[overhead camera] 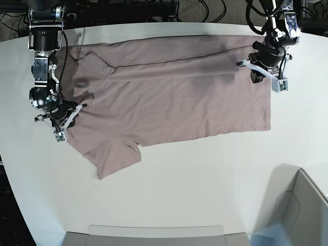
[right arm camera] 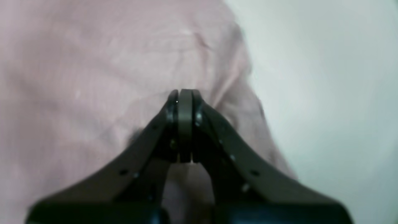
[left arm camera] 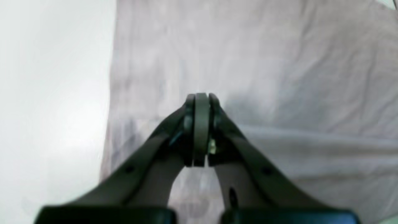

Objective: Fold the T-shirt properly
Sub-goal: 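Reach both grippers to the hem corners and grasp the hem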

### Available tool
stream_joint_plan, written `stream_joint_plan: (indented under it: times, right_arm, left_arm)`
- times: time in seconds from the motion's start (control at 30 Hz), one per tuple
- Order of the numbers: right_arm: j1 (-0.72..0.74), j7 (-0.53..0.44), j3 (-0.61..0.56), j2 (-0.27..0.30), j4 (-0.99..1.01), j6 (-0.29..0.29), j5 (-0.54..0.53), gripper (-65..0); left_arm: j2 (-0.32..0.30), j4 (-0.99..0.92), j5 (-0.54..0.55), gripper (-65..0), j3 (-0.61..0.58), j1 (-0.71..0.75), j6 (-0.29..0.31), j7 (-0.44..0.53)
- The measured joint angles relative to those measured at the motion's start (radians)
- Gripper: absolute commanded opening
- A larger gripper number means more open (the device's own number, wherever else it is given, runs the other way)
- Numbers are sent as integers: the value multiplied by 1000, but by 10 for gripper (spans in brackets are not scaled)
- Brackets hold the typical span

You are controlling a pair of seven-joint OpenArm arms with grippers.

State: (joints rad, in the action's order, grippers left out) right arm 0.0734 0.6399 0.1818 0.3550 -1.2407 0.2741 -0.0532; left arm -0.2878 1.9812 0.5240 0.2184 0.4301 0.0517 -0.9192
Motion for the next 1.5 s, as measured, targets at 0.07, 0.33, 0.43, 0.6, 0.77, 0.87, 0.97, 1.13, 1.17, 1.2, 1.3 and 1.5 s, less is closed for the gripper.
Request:
stream_joint_plan:
  times: [0.07, 0.33, 0.43, 0.6, 0.77, 0.87, 0.97, 1.13, 1.17, 1.2, 1.3, 1.5]
  right_arm:
    - [-80, 26, 46, 2, -89, 3, -3, -650]
    - [-153, 136, 127, -46, -261, 19, 31, -650]
    - [-93, 138, 128, -48, -307, 25, 25, -570]
    - [95, 119, 107, -35, -219, 18, 24, -382]
    - [299, 120, -20, -11, 91, 25, 24, -344]
    - [413, 4, -89, -8, 275, 18, 26, -344]
    - [480, -52, -122, -10, 415, 18, 24, -344]
    - [513, -82, -187, -9, 558, 18, -90, -344]
    - [517, -87, -209, -9, 575, 18, -109, -344]
    - [520, -100, -234, -10, 587, 18, -116, -345]
    - [521, -152, -298, -24, 630, 16, -137, -345]
    - [522, -200, -319, -42, 673, 8, -155, -346]
  left_arm:
    - [1, -2, 0, -650, 0, -13, 1, 3]
    - [5, -18, 0, -650, -4, -22, 0, -5]
    - [5, -16, 2, -650, -4, -37, 1, 3]
    - [5, -17, 0, -650, -2, -29, -3, -1]
    - [5, -17, 4, -650, -6, -32, 0, 0]
    - [5, -17, 3, -650, -7, -31, 0, 0]
    - [5, -17, 8, -650, -7, -32, 1, 0]
    - [5, -17, 8, -650, -7, -31, 0, 0]
    - [5, -17, 7, -650, -7, -32, 0, 0]
    - [5, -17, 7, -650, -7, -32, 0, 0]
    - [5, -19, 7, -650, -7, -34, 0, 0]
    - [5, -19, 8, -650, -7, -43, 1, -2]
